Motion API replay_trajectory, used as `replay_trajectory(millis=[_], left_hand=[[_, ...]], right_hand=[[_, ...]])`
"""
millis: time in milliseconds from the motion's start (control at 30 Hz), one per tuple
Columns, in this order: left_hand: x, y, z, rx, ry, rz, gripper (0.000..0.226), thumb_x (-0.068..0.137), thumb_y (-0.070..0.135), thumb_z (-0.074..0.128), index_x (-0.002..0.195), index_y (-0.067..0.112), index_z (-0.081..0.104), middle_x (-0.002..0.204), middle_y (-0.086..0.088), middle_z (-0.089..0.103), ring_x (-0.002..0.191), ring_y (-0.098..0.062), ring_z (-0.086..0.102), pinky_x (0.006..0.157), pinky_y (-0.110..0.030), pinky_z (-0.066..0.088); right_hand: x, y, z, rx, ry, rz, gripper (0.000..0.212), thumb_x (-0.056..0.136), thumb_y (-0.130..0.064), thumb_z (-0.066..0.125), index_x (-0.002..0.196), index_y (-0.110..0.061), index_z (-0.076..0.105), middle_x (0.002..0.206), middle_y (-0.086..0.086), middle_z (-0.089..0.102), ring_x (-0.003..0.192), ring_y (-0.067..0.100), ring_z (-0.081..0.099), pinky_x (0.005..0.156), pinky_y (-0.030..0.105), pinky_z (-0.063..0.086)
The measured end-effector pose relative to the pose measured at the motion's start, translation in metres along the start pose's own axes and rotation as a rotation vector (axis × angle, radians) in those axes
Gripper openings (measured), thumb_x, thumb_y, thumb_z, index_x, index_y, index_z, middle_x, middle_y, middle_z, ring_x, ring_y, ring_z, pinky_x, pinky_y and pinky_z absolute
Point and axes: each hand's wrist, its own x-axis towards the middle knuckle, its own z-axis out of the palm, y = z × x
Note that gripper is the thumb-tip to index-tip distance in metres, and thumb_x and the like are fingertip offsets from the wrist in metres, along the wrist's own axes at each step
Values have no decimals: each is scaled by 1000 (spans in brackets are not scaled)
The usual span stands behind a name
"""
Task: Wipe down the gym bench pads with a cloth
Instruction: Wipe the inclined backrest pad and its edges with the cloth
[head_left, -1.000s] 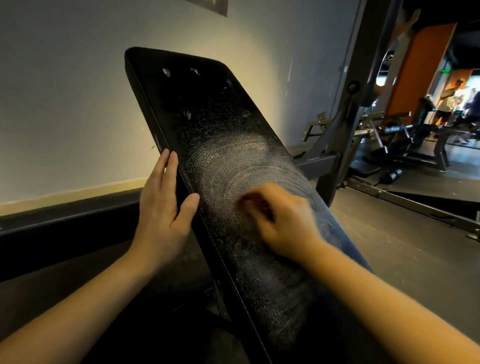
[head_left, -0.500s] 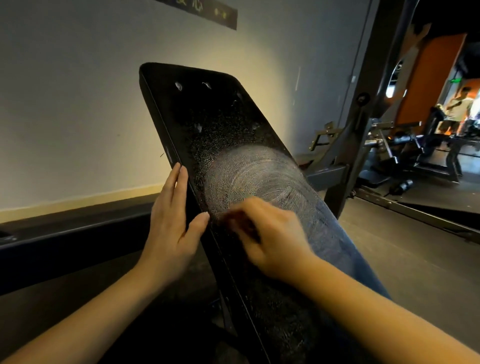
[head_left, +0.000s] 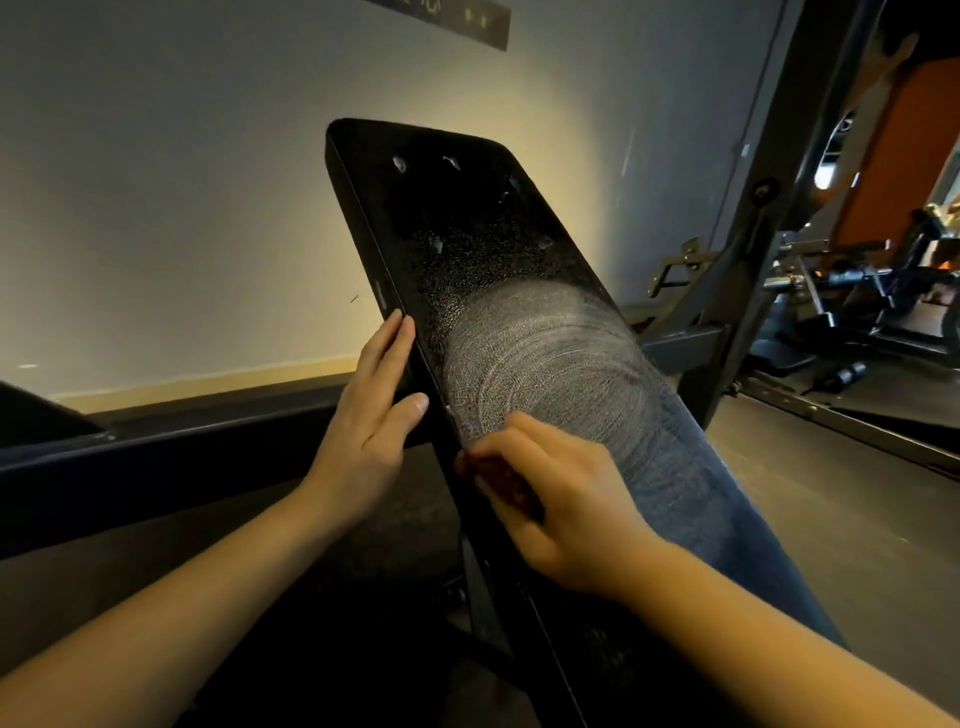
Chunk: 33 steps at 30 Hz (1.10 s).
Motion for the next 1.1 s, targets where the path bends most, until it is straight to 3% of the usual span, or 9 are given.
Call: replay_trajectory(millis=[167,267,367,533,667,733,833,967,1100], left_hand=[[-2,2,5,-28,-32,-27,73,95,34,40,162,34,12,167,29,1,151,11,1,124,-29,7],[-2,0,4,-12,-27,-24,73,95,34,41,162,35,13,167,28,2,151,11,2,125,-30,8],[0,2,-1,-33,14,-33,66,97,36,39,161,36,21,166,27,12,149,12,9,121,-24,14],[1,-2,10,6,65,-4,66,100,40,41,162,30,20,168,20,12,151,9,9,122,-23,14],[-1,-2,14,36,50,-3,69,101,45,38,163,31,12,169,19,5,153,6,3,123,-26,9],[-1,0,9,77,39,-20,70,100,47,37,163,32,11,170,18,4,154,3,3,125,-31,10],[0,9,5,126,43,-38,66,105,41,42,163,28,13,171,12,7,155,-2,5,127,-37,10],[-21,20,10,72,73,-117,62,107,32,49,162,29,21,168,13,17,153,-1,13,125,-32,14],[-50,26,24,46,42,-136,66,104,34,53,161,29,20,167,17,16,151,3,11,120,-25,12]], right_hand=[[4,62,-20,-213,151,302,24,96,-38,49,105,-19,60,98,-2,64,86,24,63,69,42,52],[66,74,1,-296,203,497,15,102,-29,51,108,-16,53,105,5,60,93,30,60,69,37,41],[76,34,16,-145,222,375,13,99,-24,57,108,-15,59,104,1,61,92,24,59,73,38,49],[-40,-1,-15,-27,-66,44,19,89,-22,62,104,-12,67,92,1,61,81,21,61,68,33,50],[-21,67,-28,-298,105,460,28,94,-37,48,100,-12,59,98,5,63,90,33,63,70,42,49],[16,75,-17,-303,215,652,16,99,-31,51,99,-15,51,106,9,62,98,35,61,71,37,41],[29,20,9,-142,186,481,13,97,-26,55,104,-15,56,105,5,61,94,28,60,75,39,48],[-58,-15,-9,-2,12,179,21,86,-24,61,103,-13,66,92,0,63,83,19,62,72,30,50],[-76,73,-42,-276,164,719,13,94,-28,57,102,-17,58,100,7,67,93,34,65,71,37,46]])
